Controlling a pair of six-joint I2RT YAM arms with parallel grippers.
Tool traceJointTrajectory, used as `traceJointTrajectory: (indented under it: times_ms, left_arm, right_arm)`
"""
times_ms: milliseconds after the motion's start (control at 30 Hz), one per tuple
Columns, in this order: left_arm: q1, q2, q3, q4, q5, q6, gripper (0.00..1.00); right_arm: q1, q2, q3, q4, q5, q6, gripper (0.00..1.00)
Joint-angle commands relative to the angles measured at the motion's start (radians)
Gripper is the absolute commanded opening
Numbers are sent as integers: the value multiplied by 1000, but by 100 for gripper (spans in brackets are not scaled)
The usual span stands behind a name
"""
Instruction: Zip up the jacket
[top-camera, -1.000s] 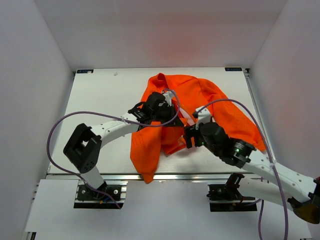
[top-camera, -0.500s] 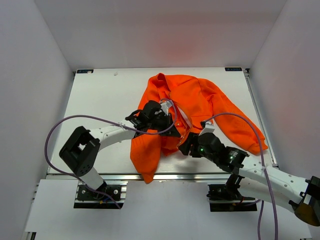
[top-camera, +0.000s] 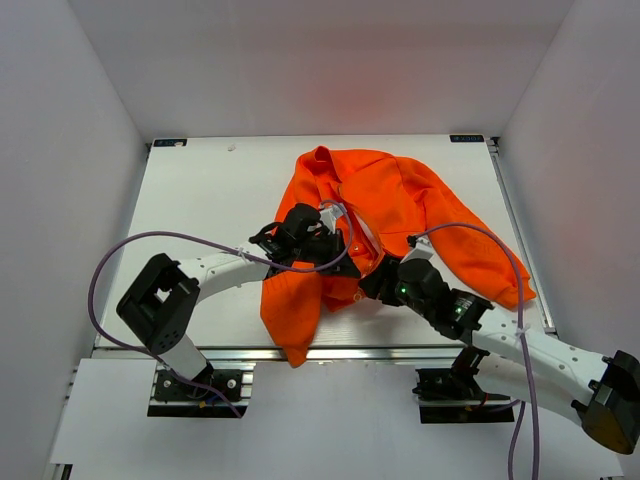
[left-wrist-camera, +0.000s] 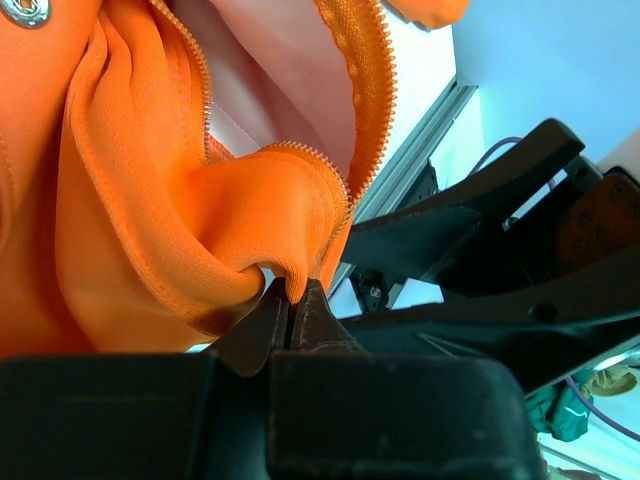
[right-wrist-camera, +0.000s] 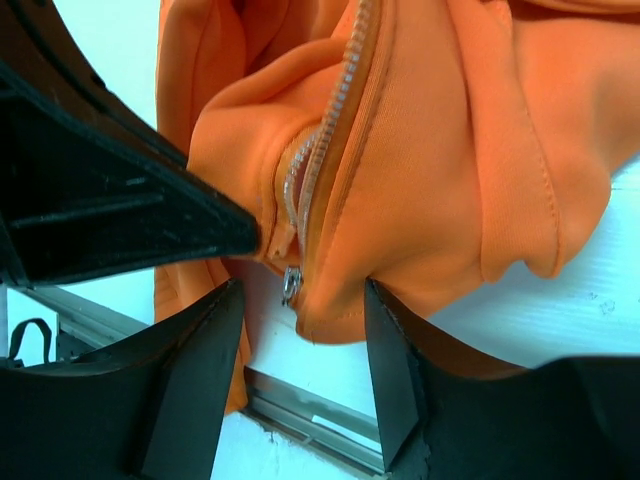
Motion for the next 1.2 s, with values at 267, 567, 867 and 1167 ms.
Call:
traceJointTrajectory:
  times_ms: [267, 567, 867, 1167]
  left_arm:
    - [-21, -17, -8, 61, 44, -20, 0]
    - [-22, -27, -13, 58, 29, -16, 0]
    - [-22, -45, -29, 95, 55, 20, 0]
    - [-22, -69, -65, 197, 146, 33, 0]
  right_arm:
    - [-49, 17, -62, 151, -81, -4, 32]
    - [-57, -98, -110, 219, -84, -52, 0]
    - [-79, -212, -105, 110, -111, -184, 0]
    - [-99, -298, -138, 191, -261, -376, 0]
